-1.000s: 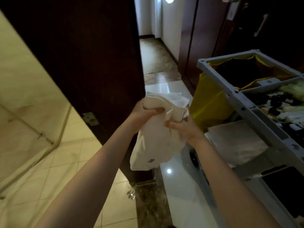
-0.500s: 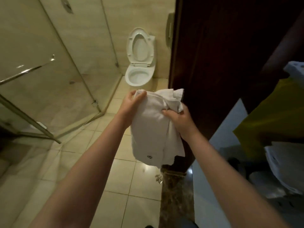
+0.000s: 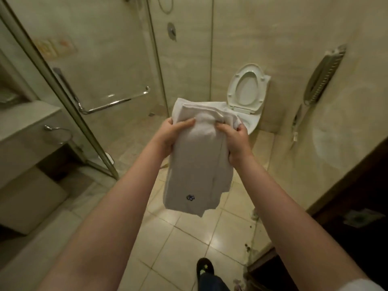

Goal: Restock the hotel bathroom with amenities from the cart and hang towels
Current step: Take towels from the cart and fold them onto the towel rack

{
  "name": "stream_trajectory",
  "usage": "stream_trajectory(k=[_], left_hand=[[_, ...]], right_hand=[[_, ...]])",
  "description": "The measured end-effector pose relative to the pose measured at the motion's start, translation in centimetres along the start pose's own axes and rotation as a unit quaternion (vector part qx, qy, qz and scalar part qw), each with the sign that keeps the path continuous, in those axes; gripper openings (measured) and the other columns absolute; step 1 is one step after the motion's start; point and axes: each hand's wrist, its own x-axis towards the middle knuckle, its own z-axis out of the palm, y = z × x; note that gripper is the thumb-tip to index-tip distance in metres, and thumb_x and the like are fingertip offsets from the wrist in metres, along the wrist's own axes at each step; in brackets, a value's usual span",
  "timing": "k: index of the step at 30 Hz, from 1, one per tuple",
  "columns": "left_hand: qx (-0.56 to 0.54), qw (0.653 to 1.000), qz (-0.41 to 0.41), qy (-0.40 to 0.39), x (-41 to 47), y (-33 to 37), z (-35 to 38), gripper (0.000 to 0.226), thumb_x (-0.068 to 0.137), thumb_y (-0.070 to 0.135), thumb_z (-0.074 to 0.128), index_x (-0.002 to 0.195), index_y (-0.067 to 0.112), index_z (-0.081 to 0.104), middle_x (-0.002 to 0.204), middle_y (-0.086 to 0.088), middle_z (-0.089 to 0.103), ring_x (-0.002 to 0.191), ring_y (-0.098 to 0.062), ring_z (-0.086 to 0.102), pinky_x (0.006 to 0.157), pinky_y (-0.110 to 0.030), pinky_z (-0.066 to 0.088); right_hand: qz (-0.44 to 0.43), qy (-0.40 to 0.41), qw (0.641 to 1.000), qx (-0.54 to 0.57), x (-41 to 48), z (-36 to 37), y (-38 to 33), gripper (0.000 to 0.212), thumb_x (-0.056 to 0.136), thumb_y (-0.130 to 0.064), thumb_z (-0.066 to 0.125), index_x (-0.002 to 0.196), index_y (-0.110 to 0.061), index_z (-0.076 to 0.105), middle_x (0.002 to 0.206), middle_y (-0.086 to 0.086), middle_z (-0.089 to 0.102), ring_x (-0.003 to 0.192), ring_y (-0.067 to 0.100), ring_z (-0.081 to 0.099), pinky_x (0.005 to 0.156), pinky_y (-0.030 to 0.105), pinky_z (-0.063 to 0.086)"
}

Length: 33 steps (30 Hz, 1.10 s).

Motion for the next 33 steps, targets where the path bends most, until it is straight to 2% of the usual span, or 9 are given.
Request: stream_trajectory(k=[3,11,15,17,22,25,28,31,33], left_hand=[[0.007,0.999,0.034,0.019,6.2,2.9,-1.2,0.033,0.068,0.018,0.074,0.099,0.011,0.066,0.080,-0.001,0.072,0.069,-0.013,0.070,0.062,-0.026,0.056],[0.020,0.998,0.054,-0.002,21.2,11.0,-3.1,0.037,0.061,0.023,0.074,0.096,0.011,0.068,0.080,-0.002,0.073,0.071,-0.015,0.070,0.064,-0.026,0.057],[0.007,0.996,0.086,-0.001,28.9,14.7,-2.6,0.038,0.069,0.020,0.077,0.103,0.007,0.067,0.088,-0.005,0.072,0.076,-0.017,0.069,0.069,-0.028,0.058],[0.005,0.995,0.095,0.000,33.1,16.1,-2.1,0.034,0.077,0.018,0.074,0.108,0.005,0.065,0.091,-0.007,0.070,0.078,-0.018,0.069,0.068,-0.028,0.058],[0.007,0.990,0.133,-0.045,43.9,19.7,-0.6,0.014,0.081,0.014,0.071,0.092,0.010,0.066,0.088,-0.007,0.069,0.071,-0.014,0.068,0.068,-0.026,0.059],[0.008,0.986,0.147,-0.079,50.4,22.6,0.5,0.010,0.081,0.014,0.071,0.088,0.011,0.065,0.087,-0.007,0.069,0.069,-0.013,0.067,0.069,-0.027,0.058],[0.001,0.980,0.159,-0.118,56.8,25.4,1.9,0.025,0.078,0.016,0.075,0.098,0.005,0.066,0.087,-0.008,0.069,0.065,-0.010,0.069,0.065,-0.024,0.058],[-0.001,0.976,0.162,-0.148,62.7,27.5,3.8,0.053,0.070,0.021,0.079,0.114,-0.001,0.062,0.099,-0.012,0.070,0.080,-0.017,0.070,0.071,-0.027,0.058],[-0.021,0.971,0.176,-0.163,66.3,28.6,5.4,0.042,0.077,0.013,0.074,0.114,-0.003,0.062,0.091,-0.008,0.071,0.072,-0.013,0.069,0.067,-0.024,0.058]], right_hand=[[-0.031,-0.017,0.999,0.030,7.1,2.5,-0.4,0.022,0.080,-0.006,0.062,0.091,-0.024,0.064,0.089,0.001,0.067,0.086,0.020,0.064,0.081,0.038,0.052],[-0.102,-0.035,0.992,0.067,23.9,7.8,-4.5,0.039,0.067,-0.008,0.065,0.105,-0.011,0.058,0.096,0.012,0.062,0.089,0.026,0.060,0.079,0.038,0.051],[-0.151,-0.035,0.987,0.037,31.3,8.8,-6.9,0.033,0.071,-0.009,0.065,0.103,-0.016,0.059,0.095,0.006,0.064,0.088,0.020,0.061,0.077,0.032,0.052],[-0.184,-0.020,0.983,0.012,35.4,9.0,-7.7,0.028,0.076,-0.006,0.065,0.100,-0.020,0.059,0.094,0.003,0.064,0.088,0.018,0.061,0.079,0.032,0.052],[-0.229,0.035,0.973,0.002,45.2,9.8,-10.4,0.027,0.084,0.003,0.062,0.093,-0.022,0.057,0.086,-0.003,0.063,0.072,0.004,0.062,0.067,0.019,0.052],[-0.256,0.064,0.964,0.005,51.3,10.3,-12.6,0.026,0.081,0.002,0.064,0.097,-0.018,0.059,0.089,0.000,0.065,0.077,0.009,0.063,0.069,0.021,0.053],[-0.277,0.102,0.955,-0.008,56.8,10.3,-15.1,0.032,0.081,0.003,0.064,0.109,-0.011,0.056,0.095,0.004,0.064,0.083,0.015,0.061,0.072,0.021,0.053],[-0.294,0.127,0.947,-0.011,61.6,10.1,-17.3,0.038,0.077,0.000,0.067,0.112,-0.009,0.055,0.099,0.007,0.063,0.087,0.016,0.061,0.077,0.024,0.052],[-0.309,0.135,0.941,-0.023,64.7,9.8,-18.7,0.042,0.069,-0.008,0.066,0.109,-0.010,0.055,0.101,0.009,0.063,0.089,0.017,0.061,0.080,0.027,0.051]])
